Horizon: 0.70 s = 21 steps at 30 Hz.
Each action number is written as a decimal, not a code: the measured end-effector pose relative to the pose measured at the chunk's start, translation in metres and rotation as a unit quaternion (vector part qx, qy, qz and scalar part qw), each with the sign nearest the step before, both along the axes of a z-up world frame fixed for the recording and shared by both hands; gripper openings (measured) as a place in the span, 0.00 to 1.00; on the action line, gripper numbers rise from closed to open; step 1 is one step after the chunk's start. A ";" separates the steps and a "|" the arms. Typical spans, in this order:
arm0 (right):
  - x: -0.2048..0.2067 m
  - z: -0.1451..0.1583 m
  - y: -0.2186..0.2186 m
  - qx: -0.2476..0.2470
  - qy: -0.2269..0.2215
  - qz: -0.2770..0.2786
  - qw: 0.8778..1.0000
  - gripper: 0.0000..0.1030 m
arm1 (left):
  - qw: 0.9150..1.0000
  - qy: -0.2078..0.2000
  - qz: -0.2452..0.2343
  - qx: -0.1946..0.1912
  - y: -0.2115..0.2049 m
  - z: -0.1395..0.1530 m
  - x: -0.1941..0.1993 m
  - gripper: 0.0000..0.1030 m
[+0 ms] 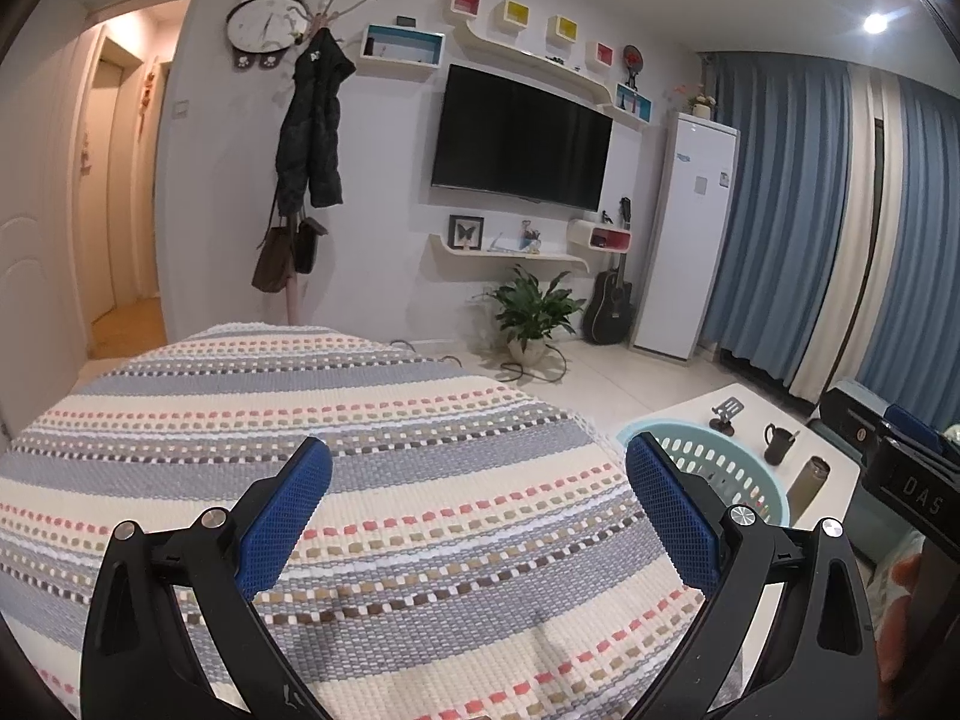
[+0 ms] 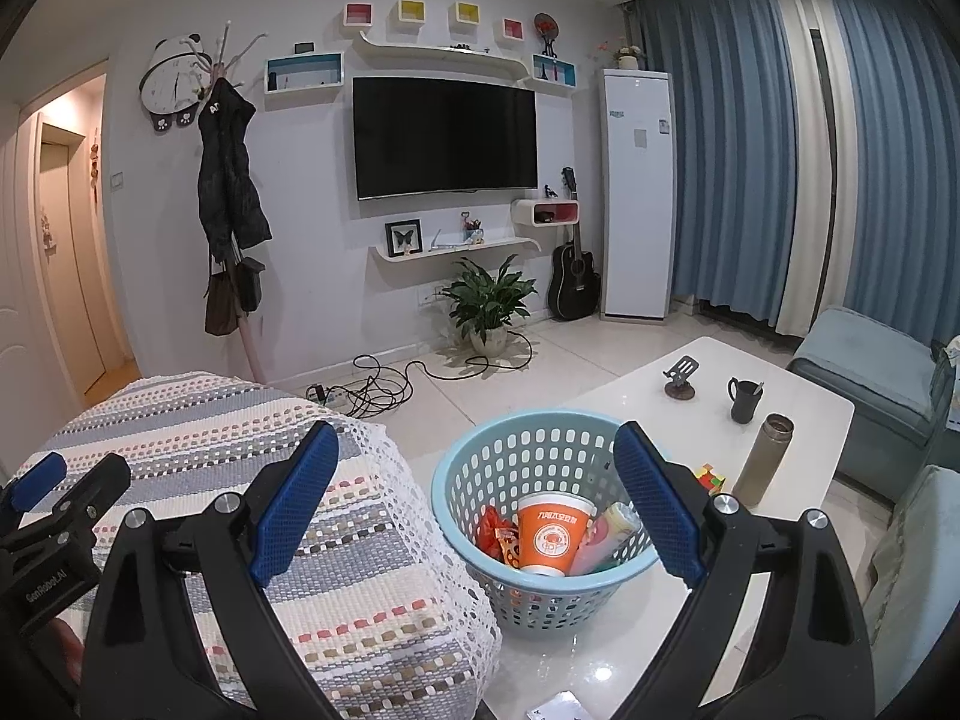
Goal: Collect trash
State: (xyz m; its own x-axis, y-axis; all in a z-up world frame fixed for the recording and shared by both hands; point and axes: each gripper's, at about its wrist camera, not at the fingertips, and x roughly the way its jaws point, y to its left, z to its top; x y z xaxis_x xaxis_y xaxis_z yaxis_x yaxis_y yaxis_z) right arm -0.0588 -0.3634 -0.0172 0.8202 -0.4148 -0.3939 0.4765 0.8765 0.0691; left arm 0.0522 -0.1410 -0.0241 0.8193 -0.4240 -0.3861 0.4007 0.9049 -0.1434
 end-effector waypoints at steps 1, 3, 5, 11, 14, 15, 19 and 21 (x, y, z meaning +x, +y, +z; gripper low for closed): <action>0.000 0.000 0.000 0.000 0.001 0.000 1.000 0.86 | 1.000 0.003 -0.001 -0.002 0.000 0.000 0.001 0.93; 0.001 -0.001 0.000 0.001 0.002 0.000 1.000 0.86 | 1.000 0.006 0.000 -0.002 0.001 0.000 0.005 0.93; 0.001 0.000 0.000 -0.001 0.002 0.000 1.000 0.86 | 1.000 0.007 0.002 0.003 -0.001 -0.001 0.005 0.93; 0.003 -0.002 0.000 -0.001 0.004 0.000 1.000 0.86 | 1.000 -0.006 0.007 0.011 -0.006 0.000 -0.001 0.93; 0.003 -0.003 0.000 0.001 0.005 0.000 1.000 0.86 | 1.000 -0.013 0.013 0.024 -0.011 0.000 -0.005 0.93; 0.003 -0.003 0.000 0.000 0.005 0.000 1.000 0.86 | 1.000 -0.012 0.013 0.024 -0.011 0.000 -0.005 0.93; 0.003 -0.003 -0.001 0.000 0.006 0.000 1.000 0.86 | 1.000 -0.011 0.013 0.023 -0.010 0.000 -0.005 0.93; 0.004 -0.004 -0.001 0.001 0.007 0.000 1.000 0.86 | 1.000 -0.009 0.013 0.021 -0.011 0.001 -0.005 0.93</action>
